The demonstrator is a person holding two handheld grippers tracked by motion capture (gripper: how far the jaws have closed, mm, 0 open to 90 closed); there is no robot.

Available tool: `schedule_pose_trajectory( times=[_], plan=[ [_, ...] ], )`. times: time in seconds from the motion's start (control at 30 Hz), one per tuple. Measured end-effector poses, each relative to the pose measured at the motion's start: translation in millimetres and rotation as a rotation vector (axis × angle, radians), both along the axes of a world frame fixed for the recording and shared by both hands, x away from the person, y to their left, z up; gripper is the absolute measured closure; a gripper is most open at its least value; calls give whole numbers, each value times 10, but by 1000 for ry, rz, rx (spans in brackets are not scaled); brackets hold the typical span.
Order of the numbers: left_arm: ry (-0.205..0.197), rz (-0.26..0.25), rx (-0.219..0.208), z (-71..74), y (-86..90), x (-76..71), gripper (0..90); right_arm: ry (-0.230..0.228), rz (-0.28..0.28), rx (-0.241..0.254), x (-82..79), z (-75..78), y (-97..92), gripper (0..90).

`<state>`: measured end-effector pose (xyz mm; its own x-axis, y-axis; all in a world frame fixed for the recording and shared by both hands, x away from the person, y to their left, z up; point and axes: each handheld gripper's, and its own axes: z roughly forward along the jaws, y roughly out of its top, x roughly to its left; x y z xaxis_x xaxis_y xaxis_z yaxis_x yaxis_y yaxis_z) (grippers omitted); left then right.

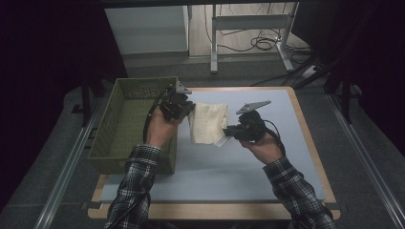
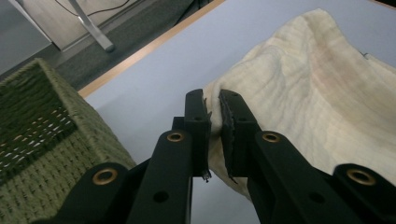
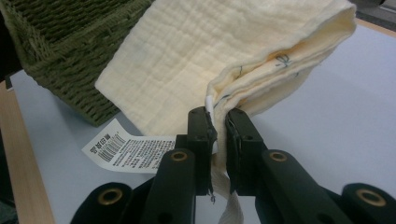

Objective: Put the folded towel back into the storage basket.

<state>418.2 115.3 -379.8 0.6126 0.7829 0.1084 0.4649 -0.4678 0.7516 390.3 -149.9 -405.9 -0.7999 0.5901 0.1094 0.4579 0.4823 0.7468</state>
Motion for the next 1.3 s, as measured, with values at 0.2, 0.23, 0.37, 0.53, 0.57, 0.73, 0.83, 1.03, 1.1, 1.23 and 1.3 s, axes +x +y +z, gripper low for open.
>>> schedule_pose_trajectory(
  times=[0.2, 0.23, 0.37, 0.53, 0.57, 0.73, 0.83, 1.03, 1.1, 1.23, 1.3],
  plan=[
    [-14, 21, -3, 56, 122, -14, 821, -11, 11, -1, 39, 82, 130, 808],
    [-15, 25, -1, 66, 151, -15, 821, -13, 13, -2, 44, 91, 149, 808],
    [-20, 41, -3, 101, 249, -21, 821, -20, 23, -10, 59, 127, 255, 808],
    [-29, 60, -3, 153, 393, -41, 821, -25, 35, -15, 71, 161, 382, 808],
    [-32, 66, -5, 160, 420, -47, 821, -26, 39, -17, 75, 165, 410, 808],
    [-37, 91, -3, 190, 574, -81, 821, -27, 51, -14, 98, 186, 562, 808],
    [-37, 108, 8, 206, 684, -100, 821, -23, 62, -12, 115, 186, 679, 808],
    [-44, 141, 4, 223, 880, -144, 821, -24, 87, -11, 122, 172, 911, 805],
    [-45, 154, 3, 224, 952, -164, 821, -24, 92, -7, 126, 165, 992, 805],
    [-43, 184, -1, 216, 1101, -206, 821, -18, 109, 2, 132, 154, 1158, 805],
    [-41, 196, -1, 208, 1177, -224, 821, -14, 117, 3, 132, 144, 1243, 805]
  ],
)
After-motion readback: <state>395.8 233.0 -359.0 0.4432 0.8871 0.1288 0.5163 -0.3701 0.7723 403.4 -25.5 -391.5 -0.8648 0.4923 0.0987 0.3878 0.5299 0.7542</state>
